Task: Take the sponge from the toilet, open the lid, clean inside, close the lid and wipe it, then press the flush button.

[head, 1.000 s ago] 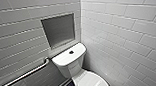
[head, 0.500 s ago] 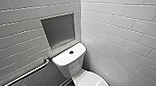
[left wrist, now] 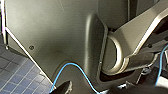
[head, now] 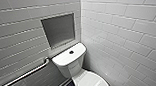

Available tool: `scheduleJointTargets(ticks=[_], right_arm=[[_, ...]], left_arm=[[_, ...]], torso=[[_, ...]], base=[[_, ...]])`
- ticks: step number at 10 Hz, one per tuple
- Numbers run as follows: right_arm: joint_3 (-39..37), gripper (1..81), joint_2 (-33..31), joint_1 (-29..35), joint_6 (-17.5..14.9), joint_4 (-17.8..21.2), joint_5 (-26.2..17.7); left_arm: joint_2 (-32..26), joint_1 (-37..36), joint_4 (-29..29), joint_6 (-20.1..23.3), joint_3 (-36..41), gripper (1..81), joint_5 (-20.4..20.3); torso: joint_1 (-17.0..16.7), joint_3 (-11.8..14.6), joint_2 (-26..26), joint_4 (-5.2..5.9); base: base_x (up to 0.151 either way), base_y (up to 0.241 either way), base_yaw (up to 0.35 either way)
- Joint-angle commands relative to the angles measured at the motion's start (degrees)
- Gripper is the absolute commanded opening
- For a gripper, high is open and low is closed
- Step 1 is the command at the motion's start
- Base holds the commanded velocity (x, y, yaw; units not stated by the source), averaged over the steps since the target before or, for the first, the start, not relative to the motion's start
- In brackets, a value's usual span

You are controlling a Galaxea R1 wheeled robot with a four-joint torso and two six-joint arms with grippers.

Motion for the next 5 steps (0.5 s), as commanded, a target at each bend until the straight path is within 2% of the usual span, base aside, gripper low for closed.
scheduleJointTargets(ticks=[1,5], right_arm=[[2.3,1.0,-6.6,13.9,0.3,5.6,-14.7],[-3.1,1.0,-3.6,23.6,0.3,6.6,-18.1]], left_arm=[[0.3,-0.4,0.5,0.3,-0.2,81.1,3.5],[0.6,0.8,0.1,0.2,-0.2,81.1,3.3]], torso=[[0.0,0.0,0.0,0.00],[0.0,0.0,0.0,0.00]], base=[[0.000,0.000,0.000],[0.000,0.000,0.000]])
